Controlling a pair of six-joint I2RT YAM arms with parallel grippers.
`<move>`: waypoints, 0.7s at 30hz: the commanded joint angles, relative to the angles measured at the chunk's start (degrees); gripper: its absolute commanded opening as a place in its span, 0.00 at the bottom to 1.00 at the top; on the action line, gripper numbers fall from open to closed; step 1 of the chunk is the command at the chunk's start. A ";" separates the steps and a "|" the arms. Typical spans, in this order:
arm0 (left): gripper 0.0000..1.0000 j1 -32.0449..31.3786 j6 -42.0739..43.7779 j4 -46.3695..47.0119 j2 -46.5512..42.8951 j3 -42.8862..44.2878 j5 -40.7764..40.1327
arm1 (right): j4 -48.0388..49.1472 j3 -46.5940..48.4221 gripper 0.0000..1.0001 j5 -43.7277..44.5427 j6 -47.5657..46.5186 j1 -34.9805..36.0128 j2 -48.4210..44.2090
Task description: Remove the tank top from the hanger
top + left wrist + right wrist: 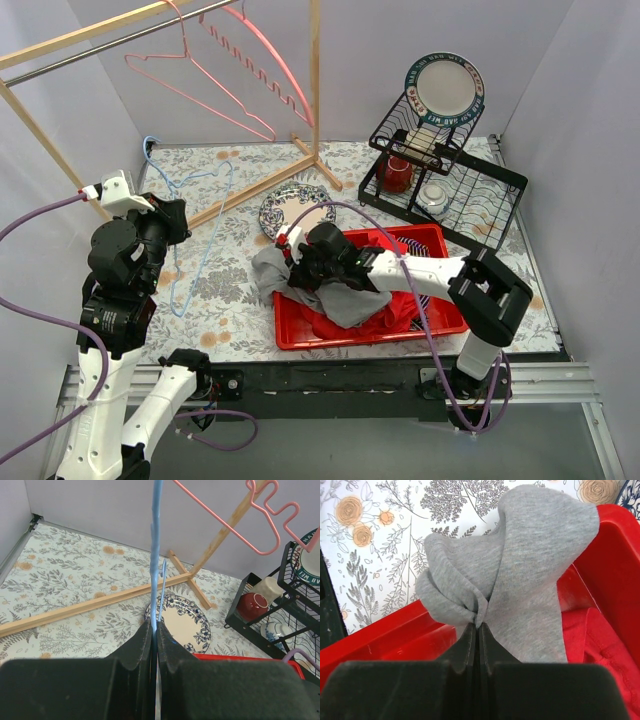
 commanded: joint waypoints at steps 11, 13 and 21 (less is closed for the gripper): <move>0.00 -0.35 1.55 1.28 1.33 2.05 -2.93 | -23.52 -3.75 0.01 12.63 3.17 -0.21 -24.11; 0.00 -0.35 1.55 1.28 1.51 2.22 -3.28 | -25.39 -5.86 0.01 16.23 4.22 -0.30 -27.35; 0.00 -0.27 2.87 4.00 5.19 4.59 -8.81 | -18.66 -18.95 0.01 19.24 8.44 -0.39 -28.52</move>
